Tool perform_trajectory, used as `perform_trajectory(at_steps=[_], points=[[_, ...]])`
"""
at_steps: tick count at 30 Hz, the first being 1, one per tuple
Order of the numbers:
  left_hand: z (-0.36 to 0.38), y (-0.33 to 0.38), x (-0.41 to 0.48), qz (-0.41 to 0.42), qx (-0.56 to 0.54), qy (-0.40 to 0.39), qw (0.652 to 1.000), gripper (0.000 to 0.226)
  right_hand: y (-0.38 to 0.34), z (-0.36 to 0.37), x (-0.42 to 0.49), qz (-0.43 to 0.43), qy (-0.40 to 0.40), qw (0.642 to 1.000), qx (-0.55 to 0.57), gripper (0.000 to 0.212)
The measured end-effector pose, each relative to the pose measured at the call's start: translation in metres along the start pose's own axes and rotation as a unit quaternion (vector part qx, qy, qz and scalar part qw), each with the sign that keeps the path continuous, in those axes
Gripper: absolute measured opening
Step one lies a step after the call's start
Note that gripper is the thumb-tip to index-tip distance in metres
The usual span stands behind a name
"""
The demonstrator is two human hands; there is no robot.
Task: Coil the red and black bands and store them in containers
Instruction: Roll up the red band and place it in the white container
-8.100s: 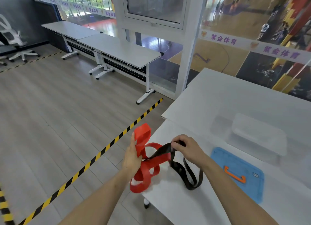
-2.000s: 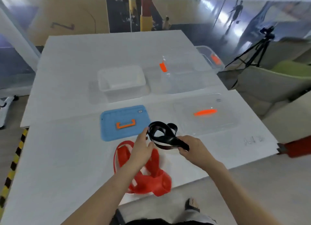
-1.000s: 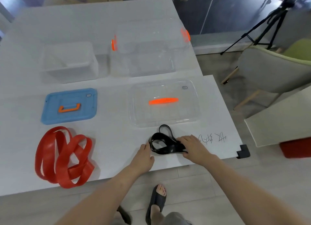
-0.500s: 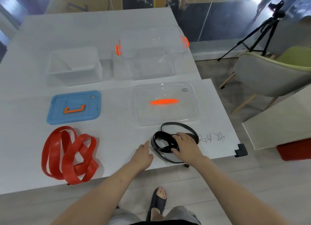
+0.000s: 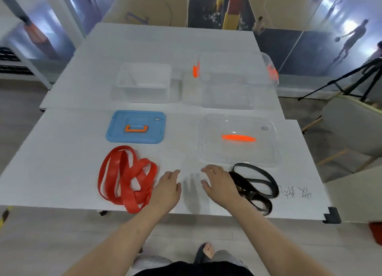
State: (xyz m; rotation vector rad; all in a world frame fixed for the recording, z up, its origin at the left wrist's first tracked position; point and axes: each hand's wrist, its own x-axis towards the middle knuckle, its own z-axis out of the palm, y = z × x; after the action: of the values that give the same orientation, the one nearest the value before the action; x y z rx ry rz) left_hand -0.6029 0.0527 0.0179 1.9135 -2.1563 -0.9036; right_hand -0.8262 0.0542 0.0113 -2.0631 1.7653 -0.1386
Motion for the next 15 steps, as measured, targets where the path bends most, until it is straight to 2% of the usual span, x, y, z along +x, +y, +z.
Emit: perform_trajectory(at_steps=[6, 10, 15], points=[[-0.058, -0.083, 0.001, -0.018, -0.028, 0.022, 0.999, 0.049, -0.094, 0.027, 0.05, -0.018, 0.005, 1.0, 0.001, 0.043], [-0.096, -0.14, 0.003, -0.038, -0.028, 0.033, 0.998, 0.044, -0.154, 0.053, 0.071, -0.02, -0.019, 1.0, -0.003, 0.043], [-0.127, -0.205, 0.007, -0.059, -0.027, 0.008, 0.998, 0.045, -0.204, 0.078, 0.087, 0.018, -0.021, 1.0, 0.012, 0.038]])
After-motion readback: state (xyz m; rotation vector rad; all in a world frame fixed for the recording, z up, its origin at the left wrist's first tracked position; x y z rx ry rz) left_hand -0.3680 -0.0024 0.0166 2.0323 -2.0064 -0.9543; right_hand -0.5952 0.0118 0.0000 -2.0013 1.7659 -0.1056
